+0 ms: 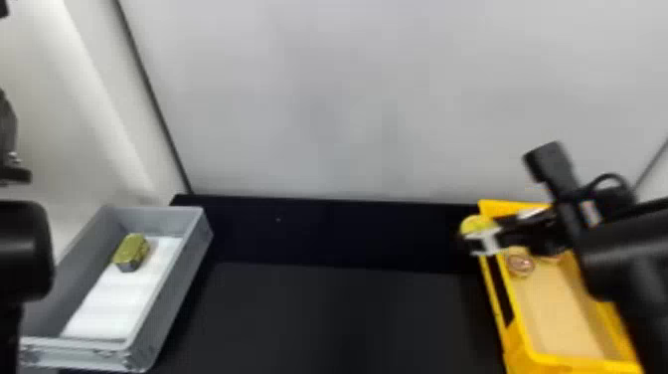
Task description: Pick up the round yellow can and place it in the yellow rectangular box
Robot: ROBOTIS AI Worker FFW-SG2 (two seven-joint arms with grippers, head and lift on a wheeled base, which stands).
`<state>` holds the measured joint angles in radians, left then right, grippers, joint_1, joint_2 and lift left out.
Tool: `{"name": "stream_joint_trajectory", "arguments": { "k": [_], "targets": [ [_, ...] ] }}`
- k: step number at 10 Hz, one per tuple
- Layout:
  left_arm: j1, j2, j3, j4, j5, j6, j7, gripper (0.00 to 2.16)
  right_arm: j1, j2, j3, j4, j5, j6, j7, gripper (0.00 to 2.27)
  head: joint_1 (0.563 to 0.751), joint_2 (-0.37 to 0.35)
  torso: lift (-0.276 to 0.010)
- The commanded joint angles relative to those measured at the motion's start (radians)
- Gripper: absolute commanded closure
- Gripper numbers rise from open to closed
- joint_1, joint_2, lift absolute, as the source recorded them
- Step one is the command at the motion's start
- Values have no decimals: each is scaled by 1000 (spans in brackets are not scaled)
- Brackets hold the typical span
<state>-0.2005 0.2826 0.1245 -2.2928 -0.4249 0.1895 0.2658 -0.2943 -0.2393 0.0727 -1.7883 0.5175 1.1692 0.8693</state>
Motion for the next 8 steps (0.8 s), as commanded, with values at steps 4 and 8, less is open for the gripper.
{"name": "stream_joint_trajectory", "arguments": {
  "k": [4,8],
  "targets": [
    [-13,4,-12,1,-2,12,-2,125,-22,-61,-320,176,-163,-162,-179,624,663,54,-10],
    [-7,-2,-3,1,-2,5,-2,125,49,-121,-366,429,-556,-276,-427,624,663,54,-10]
  ]
}}
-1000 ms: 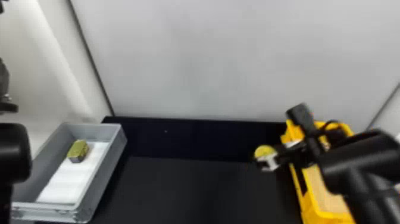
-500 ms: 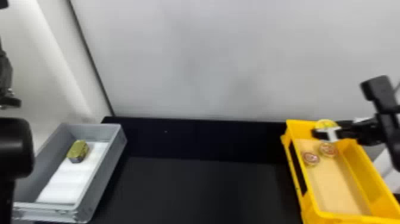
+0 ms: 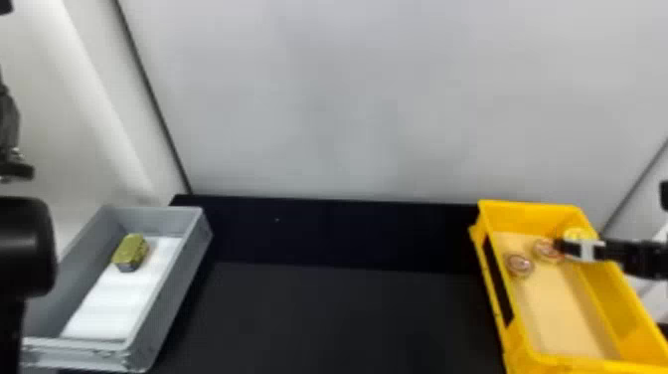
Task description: Pick up the round yellow can and place it in the yellow rectangular box
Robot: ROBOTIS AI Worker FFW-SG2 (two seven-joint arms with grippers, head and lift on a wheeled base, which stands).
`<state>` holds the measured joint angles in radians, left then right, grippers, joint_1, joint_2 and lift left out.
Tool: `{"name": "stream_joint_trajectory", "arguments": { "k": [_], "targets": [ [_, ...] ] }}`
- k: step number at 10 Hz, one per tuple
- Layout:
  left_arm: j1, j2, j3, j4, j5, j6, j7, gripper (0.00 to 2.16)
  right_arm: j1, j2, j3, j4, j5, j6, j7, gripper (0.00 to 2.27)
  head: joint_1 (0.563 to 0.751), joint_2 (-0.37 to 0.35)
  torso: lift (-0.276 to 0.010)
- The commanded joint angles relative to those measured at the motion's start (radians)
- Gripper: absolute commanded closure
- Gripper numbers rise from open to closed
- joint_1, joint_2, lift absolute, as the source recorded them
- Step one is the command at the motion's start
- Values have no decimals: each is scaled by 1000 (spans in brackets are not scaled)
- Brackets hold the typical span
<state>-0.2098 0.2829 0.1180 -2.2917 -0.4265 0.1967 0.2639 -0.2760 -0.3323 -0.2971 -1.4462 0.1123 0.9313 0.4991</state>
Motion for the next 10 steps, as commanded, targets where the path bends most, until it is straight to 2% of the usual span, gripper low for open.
{"name": "stream_joint_trajectory", "arguments": {
  "k": [1,2,4,10],
  "targets": [
    [4,-4,5,0,0,-5,0,125,47,-45,12,142,-250,-61,-108,624,663,54,-10],
    [4,-7,6,1,0,-8,0,125,64,-53,15,184,-306,-87,-143,624,663,54,-10],
    [7,-10,8,3,0,-11,0,125,74,-53,16,282,-341,-110,-148,624,663,54,-10],
    [-5,-13,-3,5,2,-13,0,125,49,-79,39,345,-341,-115,-151,622,663,54,-10]
  ]
}}
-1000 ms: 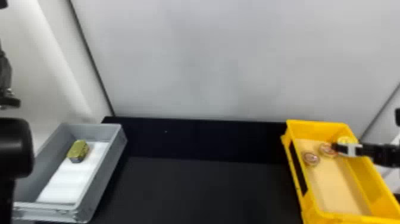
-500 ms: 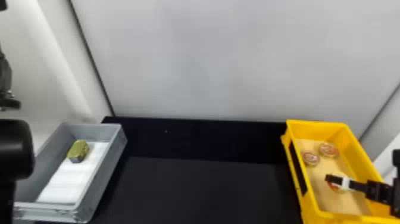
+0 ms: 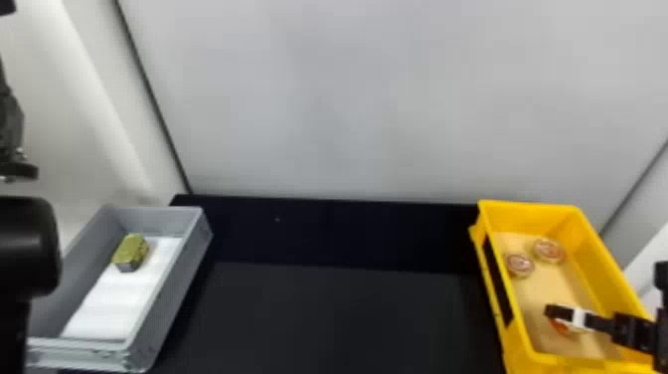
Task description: Pick up the round yellow can and place it in the yellow rectangular box
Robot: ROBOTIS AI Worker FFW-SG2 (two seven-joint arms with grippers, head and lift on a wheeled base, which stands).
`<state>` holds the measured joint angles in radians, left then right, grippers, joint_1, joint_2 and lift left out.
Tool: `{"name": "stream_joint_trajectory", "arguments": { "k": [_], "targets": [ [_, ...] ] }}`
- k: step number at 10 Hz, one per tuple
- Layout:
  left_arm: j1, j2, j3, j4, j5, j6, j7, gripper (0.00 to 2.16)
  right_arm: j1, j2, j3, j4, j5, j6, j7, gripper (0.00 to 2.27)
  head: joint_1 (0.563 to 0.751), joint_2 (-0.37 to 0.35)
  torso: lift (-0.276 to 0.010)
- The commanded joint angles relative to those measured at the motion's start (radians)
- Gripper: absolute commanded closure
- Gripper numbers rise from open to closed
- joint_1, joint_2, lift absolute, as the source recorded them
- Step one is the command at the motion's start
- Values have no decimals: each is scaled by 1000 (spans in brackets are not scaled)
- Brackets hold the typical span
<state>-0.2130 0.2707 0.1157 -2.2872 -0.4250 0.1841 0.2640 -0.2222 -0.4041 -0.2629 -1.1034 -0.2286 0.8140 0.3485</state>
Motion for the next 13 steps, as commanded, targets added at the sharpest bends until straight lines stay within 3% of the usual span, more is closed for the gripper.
{"name": "stream_joint_trajectory", "arguments": {
  "k": [1,6,7,9,10,11,12,13],
  "targets": [
    [-2,-1,-2,0,0,0,2,125,-8,-9,7,4,0,2,0,622,663,54,-10],
    [1,-1,2,0,0,-5,0,125,-28,-13,36,30,0,-10,-8,622,663,54,-10],
    [3,-1,4,0,0,-6,0,125,-31,-13,36,31,0,-10,-9,536,663,54,-10],
    [6,-1,6,0,0,-8,0,125,-31,-13,40,31,-3,-1,-12,22,663,54,-10],
    [6,-1,7,0,0,-8,0,125,-31,-13,40,25,-9,-2,-12,-2,663,54,-10],
    [7,-1,9,-2,0,-8,0,125,-31,-13,34,-1,-17,1,0,-2,663,54,-10],
    [7,-1,12,-3,0,-9,0,125,-22,-15,25,-107,-38,6,0,-1,663,54,-10],
    [7,1,12,-5,0,-6,0,125,-20,-18,19,-282,-34,22,-31,159,663,54,-10]
  ]
}}
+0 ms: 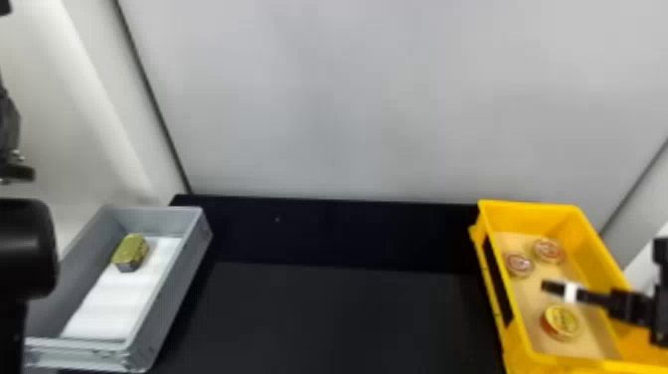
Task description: Pick up the round yellow can and place it in the yellow rectangular box
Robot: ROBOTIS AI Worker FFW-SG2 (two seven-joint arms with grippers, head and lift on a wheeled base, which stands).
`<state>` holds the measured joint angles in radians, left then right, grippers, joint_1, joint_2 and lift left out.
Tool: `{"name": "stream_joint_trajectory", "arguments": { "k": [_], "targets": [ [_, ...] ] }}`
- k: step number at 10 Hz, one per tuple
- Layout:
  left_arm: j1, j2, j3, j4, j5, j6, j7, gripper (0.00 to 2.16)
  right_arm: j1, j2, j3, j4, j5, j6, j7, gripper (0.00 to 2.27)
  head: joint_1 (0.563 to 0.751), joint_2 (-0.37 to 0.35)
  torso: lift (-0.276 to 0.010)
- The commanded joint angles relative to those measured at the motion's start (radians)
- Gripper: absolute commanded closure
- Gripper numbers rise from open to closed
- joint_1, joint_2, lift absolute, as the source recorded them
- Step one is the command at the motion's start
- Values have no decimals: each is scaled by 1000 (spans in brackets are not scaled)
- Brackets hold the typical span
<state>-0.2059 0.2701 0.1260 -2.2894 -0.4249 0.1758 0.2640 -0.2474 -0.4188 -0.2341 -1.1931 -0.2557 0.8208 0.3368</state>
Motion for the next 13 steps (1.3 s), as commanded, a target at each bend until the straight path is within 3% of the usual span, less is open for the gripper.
{"name": "stream_joint_trajectory", "arguments": {
  "k": [1,2,3,4,5,7,9,13],
  "targets": [
    [0,0,0,-2,0,2,0,125,-15,-12,-2,-370,-7,25,-113,256,663,54,-10],
    [0,0,0,-2,0,4,0,125,-49,-15,13,-523,1,2,-248,302,663,54,-10],
    [0,0,0,-2,0,4,0,125,-81,-14,53,-660,78,-99,-389,317,663,54,-10],
    [0,0,1,-1,0,4,0,125,-107,-9,127,-766,234,-231,-579,318,663,54,-10],
    [-1,2,3,-2,0,4,0,125,-165,8,144,-832,394,-317,-565,320,663,54,-10],
    [-1,12,12,-1,0,5,0,125,-306,-46,208,-878,454,-472,-570,320,663,54,-10],
    [3,17,31,-4,0,-1,2,125,-418,-106,292,-899,469,-506,-576,320,663,54,-10],
    [23,29,74,-28,-2,-5,8,125,-444,-123,326,-985,495,-549,-576,320,663,54,-10]
  ]
}}
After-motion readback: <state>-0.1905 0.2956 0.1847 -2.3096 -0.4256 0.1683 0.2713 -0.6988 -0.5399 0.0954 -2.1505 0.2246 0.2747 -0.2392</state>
